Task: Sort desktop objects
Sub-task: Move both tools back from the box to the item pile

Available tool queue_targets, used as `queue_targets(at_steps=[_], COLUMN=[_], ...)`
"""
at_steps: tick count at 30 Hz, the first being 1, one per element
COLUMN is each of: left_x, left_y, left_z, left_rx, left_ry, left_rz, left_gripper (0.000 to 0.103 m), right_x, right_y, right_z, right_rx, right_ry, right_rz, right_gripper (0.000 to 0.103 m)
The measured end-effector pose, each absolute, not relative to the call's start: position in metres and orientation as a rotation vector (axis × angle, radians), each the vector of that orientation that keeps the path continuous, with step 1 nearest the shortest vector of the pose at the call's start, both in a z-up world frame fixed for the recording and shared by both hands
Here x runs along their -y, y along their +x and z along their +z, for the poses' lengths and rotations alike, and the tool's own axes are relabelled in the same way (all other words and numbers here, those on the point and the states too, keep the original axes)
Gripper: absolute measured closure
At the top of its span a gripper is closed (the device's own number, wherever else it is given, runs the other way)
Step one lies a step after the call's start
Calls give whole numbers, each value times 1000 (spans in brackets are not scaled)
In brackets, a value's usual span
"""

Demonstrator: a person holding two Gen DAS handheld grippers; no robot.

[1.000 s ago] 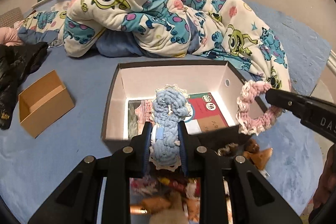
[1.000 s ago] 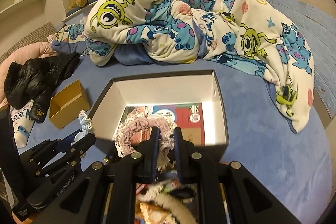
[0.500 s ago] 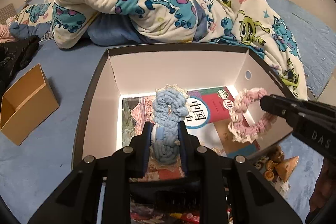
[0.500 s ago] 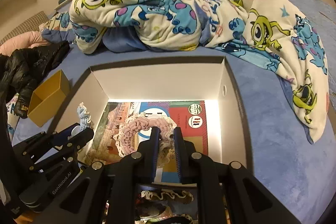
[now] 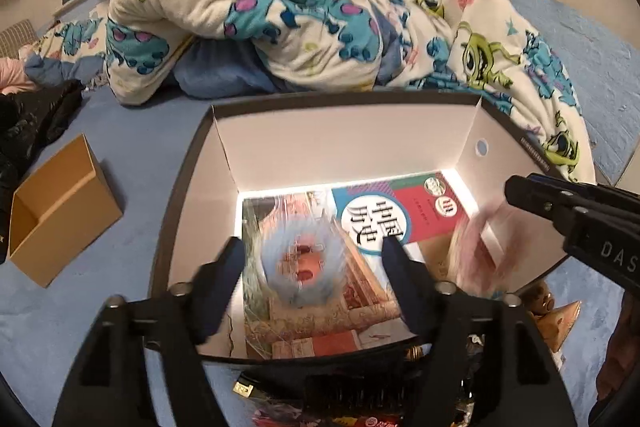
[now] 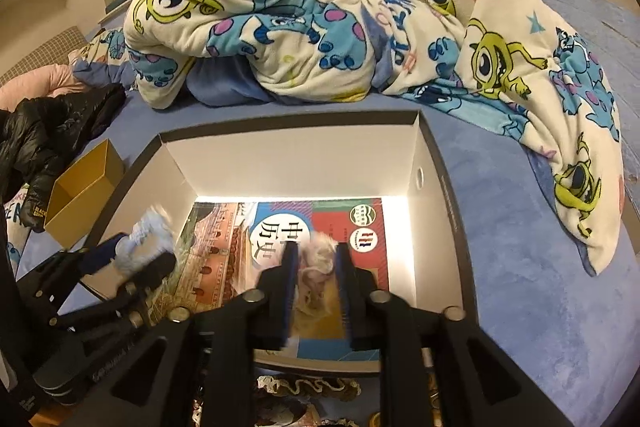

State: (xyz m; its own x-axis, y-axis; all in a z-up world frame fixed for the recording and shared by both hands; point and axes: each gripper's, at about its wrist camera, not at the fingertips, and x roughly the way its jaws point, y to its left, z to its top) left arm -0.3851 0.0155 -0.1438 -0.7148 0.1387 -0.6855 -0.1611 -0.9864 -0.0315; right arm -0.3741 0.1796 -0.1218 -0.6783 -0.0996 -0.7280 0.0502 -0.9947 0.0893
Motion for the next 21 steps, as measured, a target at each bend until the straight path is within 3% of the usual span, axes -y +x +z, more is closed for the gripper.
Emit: queue_targets(at_steps=[1,3,21], left_x=[-15,-13,9], left_y=[-384,-381,-292], left_z=[-142,-139,-129], left_rx=[-51,-62,-65], left_ry=[-1090,-1080,-930], left_rz=[2776,2784,2864], left_gripper=[24,17,16], right_x=[-180,-180,-190], right_y=[-374,-373,-319], right_z=[-120,-117,-87], right_rx=[96,87,51], right_ry=[1212,1190,1119], right_rz=[-2812,-2826,-2912], right_gripper=[60,43,43])
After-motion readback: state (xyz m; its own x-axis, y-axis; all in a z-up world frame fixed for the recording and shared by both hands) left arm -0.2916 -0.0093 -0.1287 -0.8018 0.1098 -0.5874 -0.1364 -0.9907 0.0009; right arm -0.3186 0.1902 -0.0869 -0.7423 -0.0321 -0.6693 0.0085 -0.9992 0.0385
